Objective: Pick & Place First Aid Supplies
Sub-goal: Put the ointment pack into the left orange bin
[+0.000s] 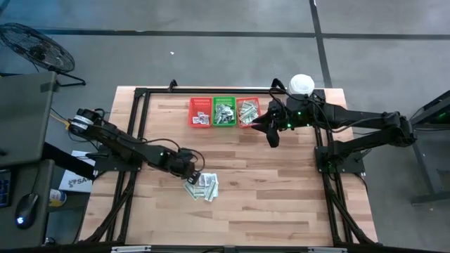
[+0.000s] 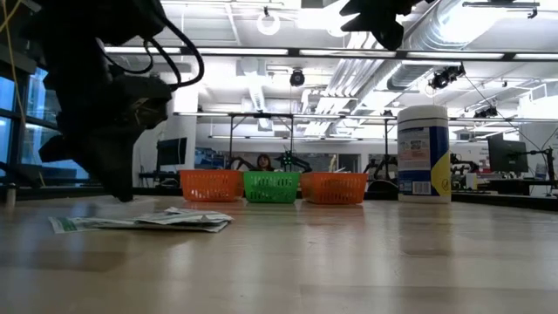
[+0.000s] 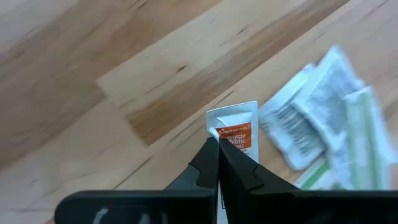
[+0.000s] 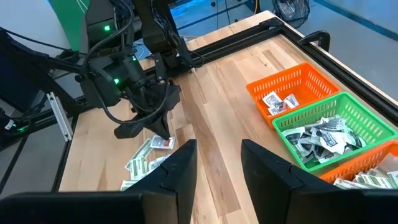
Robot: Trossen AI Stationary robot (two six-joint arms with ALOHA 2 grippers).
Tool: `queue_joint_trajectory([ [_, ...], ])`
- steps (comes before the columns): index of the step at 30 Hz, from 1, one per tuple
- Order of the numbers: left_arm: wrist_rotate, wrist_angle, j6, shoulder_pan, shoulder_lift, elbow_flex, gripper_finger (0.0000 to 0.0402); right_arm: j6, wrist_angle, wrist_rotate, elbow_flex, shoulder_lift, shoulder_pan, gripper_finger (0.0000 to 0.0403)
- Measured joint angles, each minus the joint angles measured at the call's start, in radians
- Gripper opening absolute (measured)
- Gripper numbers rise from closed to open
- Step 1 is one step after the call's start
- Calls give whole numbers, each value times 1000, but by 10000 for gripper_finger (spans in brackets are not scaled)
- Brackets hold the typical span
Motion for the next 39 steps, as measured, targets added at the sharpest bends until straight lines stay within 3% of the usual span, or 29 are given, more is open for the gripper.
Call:
queue_joint_trajectory([
  [6, -8, 1, -20, 0, -41, 2, 0, 0, -2, 10, 0, 0, 0, 119],
  [12, -82, -21, -46, 2, -100, 2, 0, -11, -17, 12, 0, 0, -7, 119],
  [17, -105, -24, -28, 68, -162, 2, 0, -18, -49, 12, 0, 0, -34, 119],
  [23, -105, -19, 87, 225, -217, 3, 0, -19, -48, 12, 0, 0, -58, 119],
  [39, 34, 167, 402, 730, -232, 32, 0, -16, -45, 73, 0, 0, -73, 119],
])
